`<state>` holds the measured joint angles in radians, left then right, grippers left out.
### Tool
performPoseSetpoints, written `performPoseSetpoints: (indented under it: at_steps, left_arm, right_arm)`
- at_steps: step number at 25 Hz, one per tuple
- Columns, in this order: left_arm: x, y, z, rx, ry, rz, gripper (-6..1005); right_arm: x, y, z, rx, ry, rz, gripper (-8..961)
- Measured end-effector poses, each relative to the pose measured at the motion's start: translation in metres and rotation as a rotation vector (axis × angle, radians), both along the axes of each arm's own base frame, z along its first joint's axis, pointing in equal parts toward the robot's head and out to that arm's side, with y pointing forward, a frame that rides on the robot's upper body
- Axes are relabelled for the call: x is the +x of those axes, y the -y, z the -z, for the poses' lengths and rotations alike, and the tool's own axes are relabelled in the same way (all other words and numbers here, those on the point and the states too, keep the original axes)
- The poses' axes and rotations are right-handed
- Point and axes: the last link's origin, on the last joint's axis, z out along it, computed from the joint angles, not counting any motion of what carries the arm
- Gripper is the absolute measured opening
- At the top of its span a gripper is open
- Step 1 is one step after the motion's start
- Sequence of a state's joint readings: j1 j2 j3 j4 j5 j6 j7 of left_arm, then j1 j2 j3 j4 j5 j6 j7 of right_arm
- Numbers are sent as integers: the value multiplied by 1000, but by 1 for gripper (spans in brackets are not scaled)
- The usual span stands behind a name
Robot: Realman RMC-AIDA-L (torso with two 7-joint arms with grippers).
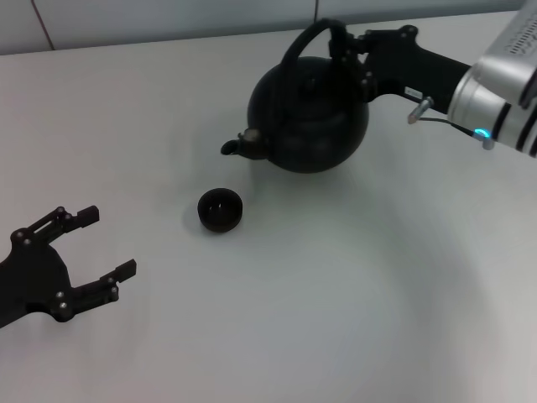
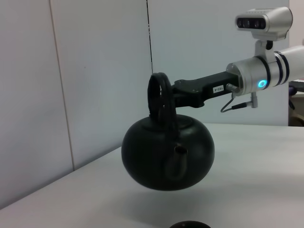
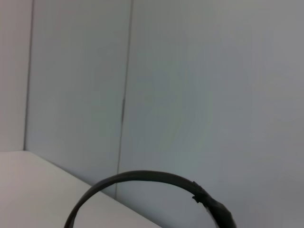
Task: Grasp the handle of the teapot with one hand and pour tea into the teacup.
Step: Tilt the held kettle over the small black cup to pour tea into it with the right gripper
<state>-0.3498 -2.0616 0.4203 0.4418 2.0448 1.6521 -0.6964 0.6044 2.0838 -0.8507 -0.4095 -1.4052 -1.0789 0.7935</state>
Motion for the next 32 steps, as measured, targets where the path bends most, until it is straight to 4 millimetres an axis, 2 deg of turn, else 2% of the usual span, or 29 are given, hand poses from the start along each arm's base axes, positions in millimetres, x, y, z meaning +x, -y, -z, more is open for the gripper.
performPoseSetpoints:
  at_steps: [5,16,27,32]
  left_arm:
    - [1,-1,0,0,0,3,866]
    - [1,-1,1,-1,1,3,866]
    - [1,-1,1,0,0,4,866]
    - [2,-2,1,0,0,5,866]
  right_arm:
    - [-9,-6,4,-9,21,-20,71]
    - [-11,-7,4,18,66,-59,70]
    - [-22,-7,0,95,163,-213,69]
    - [-29,-6,4,83,208,-268,69]
